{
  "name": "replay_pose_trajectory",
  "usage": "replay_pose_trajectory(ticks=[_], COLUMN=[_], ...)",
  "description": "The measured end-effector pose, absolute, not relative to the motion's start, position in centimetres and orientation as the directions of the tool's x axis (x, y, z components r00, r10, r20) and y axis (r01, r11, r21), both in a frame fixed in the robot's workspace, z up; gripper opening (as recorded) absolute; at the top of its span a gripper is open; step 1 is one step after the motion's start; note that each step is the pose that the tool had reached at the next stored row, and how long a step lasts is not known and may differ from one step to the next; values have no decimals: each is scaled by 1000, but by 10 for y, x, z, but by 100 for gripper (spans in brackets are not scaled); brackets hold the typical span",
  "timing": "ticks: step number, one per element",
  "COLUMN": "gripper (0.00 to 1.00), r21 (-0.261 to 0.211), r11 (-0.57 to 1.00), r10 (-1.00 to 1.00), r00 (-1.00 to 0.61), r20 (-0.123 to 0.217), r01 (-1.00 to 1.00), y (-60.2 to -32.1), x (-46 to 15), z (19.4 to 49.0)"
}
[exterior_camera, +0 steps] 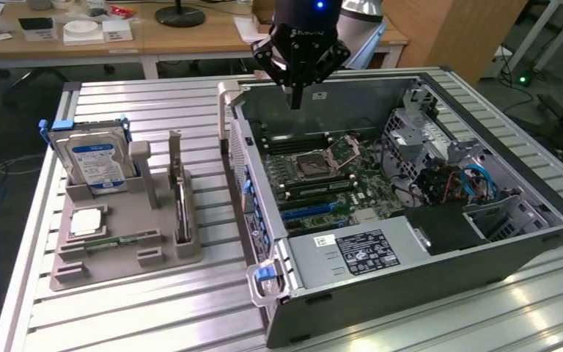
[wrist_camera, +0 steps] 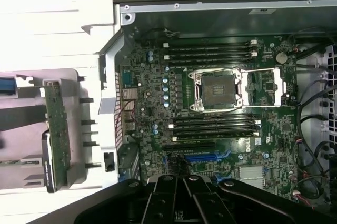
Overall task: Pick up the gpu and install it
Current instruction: 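Reach for the gpu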
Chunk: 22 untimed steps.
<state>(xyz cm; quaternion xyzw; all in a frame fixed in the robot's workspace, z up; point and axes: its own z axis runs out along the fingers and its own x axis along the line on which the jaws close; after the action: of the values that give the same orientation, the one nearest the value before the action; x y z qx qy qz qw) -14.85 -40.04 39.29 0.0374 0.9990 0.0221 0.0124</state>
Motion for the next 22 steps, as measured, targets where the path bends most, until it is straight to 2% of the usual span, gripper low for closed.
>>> replay_pose_trajectory(ticks=[22], gripper=[11], r21=[45], r11=[996], r10=[75], r00=[-997], r20=[-22], r01=[74], y=[-402], x=[-167], z=[392])
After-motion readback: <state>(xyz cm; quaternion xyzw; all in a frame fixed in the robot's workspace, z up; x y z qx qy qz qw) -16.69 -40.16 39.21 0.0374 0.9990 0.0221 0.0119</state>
